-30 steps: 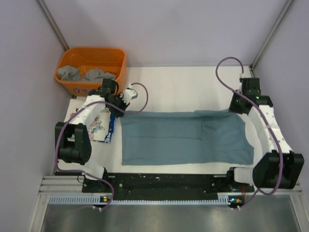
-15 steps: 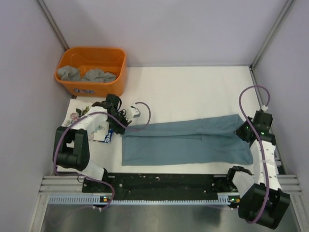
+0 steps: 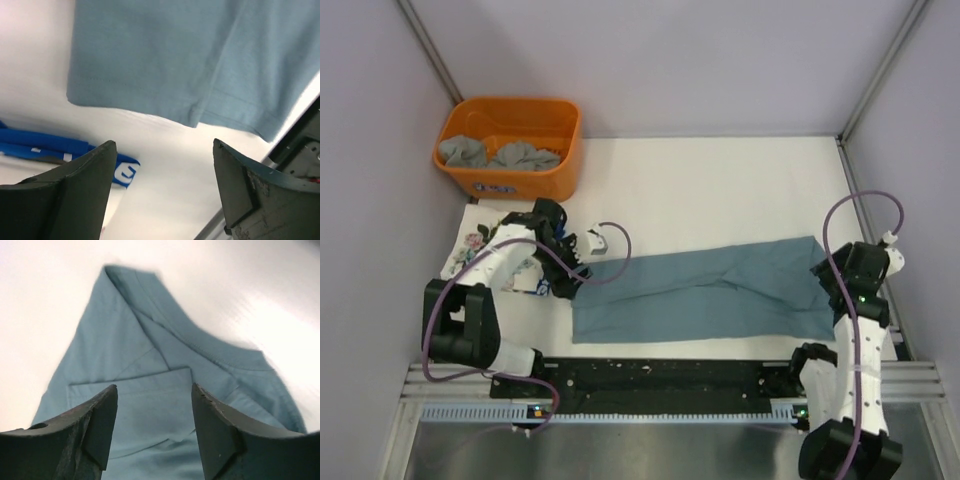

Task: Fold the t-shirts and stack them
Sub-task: Fold the other side of the tshirt into a rectangle

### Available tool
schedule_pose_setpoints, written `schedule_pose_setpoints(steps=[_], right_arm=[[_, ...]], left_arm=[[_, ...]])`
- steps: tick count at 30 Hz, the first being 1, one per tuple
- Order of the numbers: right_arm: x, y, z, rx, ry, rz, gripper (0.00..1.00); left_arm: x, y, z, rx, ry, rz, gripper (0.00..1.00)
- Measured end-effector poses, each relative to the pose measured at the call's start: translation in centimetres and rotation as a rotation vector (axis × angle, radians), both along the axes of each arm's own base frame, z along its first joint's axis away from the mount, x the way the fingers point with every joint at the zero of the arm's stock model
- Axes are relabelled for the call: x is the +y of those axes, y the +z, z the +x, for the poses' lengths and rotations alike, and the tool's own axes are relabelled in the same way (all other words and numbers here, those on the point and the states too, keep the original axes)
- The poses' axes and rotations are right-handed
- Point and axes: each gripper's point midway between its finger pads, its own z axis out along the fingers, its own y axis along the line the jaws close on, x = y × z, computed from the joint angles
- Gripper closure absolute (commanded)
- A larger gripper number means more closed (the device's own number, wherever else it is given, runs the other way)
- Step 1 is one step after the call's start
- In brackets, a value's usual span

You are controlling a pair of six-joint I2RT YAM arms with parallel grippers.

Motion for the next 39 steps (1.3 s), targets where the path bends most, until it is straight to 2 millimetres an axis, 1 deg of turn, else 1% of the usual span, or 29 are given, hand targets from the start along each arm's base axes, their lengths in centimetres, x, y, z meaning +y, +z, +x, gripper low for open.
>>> schedule_pose_setpoints(steps=[1,2,3,4,5,6,7,8,9,10,11,12,14,15,16,17,18,20,23,27,29,30,33,34,37,39], right_arm=[[-0.4,0.7,-0.1,-0.024,-0.018,-0.026,0.39],[-0.8,1.5,-0.2,-0.055,-0.032,-0.054,0.43],[-0.9,2.4,-0.3,-0.087,-0.031,-0.077,0.50],[-0.9,3.4,-0.1,-0.123,-0.021,-0.096,0.55],[-0.9,4.4,0.2,-0.160,-0.001,-0.113,0.58],[-0.5,5.4,0.7,-0.193,0.027,-0.116,0.58],[-0.1,6.3,1.4,-0.225,0.064,-0.115,0.57],[0.6,6.9,2.2,-0.243,0.111,-0.105,0.55],[1.2,7.0,2.9,-0.237,0.152,-0.093,0.54],[2.0,6.7,3.7,-0.209,0.204,-0.086,0.52],[3.3,6.0,4.7,-0.164,0.277,-0.082,0.50],[5.0,5.1,5.7,-0.106,0.366,-0.077,0.50],[8.3,3.3,7.1,0.005,0.525,-0.080,0.50],[10.0,2.0,7.9,0.079,0.606,-0.080,0.50],[11.2,0.8,8.6,0.135,0.663,-0.077,0.50],[11.8,-0.1,8.9,0.176,0.695,-0.076,0.50],[12.1,-1.1,9.2,0.222,0.716,-0.073,0.50],[12.4,-2.8,9.6,0.299,0.739,-0.074,0.50],[12.7,-4.6,10.0,0.375,0.760,-0.091,0.50],[13.5,-5.7,10.8,0.421,0.792,-0.130,0.54],[13.6,-6.1,10.9,0.433,0.794,-0.137,0.59],[13.5,-6.3,10.9,0.441,0.793,-0.138,0.60],[13.4,-7.2,10.6,0.470,0.790,-0.136,0.68],[13.4,-7.3,10.5,0.475,0.791,-0.136,0.72],[13.4,-7.7,9.9,0.488,0.795,-0.135,0.89],[13.3,-7.6,9.5,0.490,0.792,-0.138,0.98]], left_arm=[[0.0,0.7,-0.5,0.005,-0.016,-0.003,0.19],[-0.1,1.5,-0.6,0.002,-0.028,-0.010,0.22],[-0.2,2.3,-0.7,-0.003,-0.041,-0.021,0.26],[-0.5,3.4,-0.7,-0.012,-0.052,-0.039,0.31],[-0.9,4.4,-0.3,-0.030,-0.058,-0.062,0.38],[-1.4,5.2,0.1,-0.048,-0.059,-0.084,0.42],[-1.8,5.7,0.5,-0.063,-0.056,-0.108,0.44],[-2.2,6.0,0.8,-0.071,-0.054,-0.128,0.44],[-2.6,5.9,0.9,-0.064,-0.050,-0.143,0.42],[-2.9,5.7,0.9,-0.051,-0.048,-0.148,0.40],[-3.2,5.2,0.8,-0.028,-0.048,-0.150,0.36],[-3.6,4.6,0.7,-0.003,-0.049,-0.150,0.35],[-4.4,2.9,0.5,0.030,-0.060,-0.137,0.34],[-4.6,2.0,0.2,0.044,-0.068,-0.123,0.34],[-4.6,1.1,-0.4,0.059,-0.076,-0.104,0.34],[-4.6,0.3,-1.0,0.071,-0.080,-0.088,0.35],[-4.5,-0.5,-1.7,0.086,-0.085,-0.069,0.36],[-4.2,-1.6,-2.5,0.104,-0.082,-0.043,0.44],[-3.5,-2.7,-2.7,0.108,-0.059,-0.005,0.55],[-3.2,-3.8,-2.1,0.109,-0.038,0.024,0.71],[-3.1,-3.8,-1.8,0.102,-0.030,0.028,0.73],[-3.1,-3.9,-1.7,0.096,-0.030,0.031,0.77],[-3.0,-3.9,-1.5,0.089,-0.025,0.035,0.79],[-3.0,-3.9,-1.4,0.088,-0.025,0.035,0.81],[-3.1,-4.0,-1.4,0.090,-0.024,0.035,0.82],[-3.1,-4.0,-1.3,0.095,-0.021,0.037,0.82]])
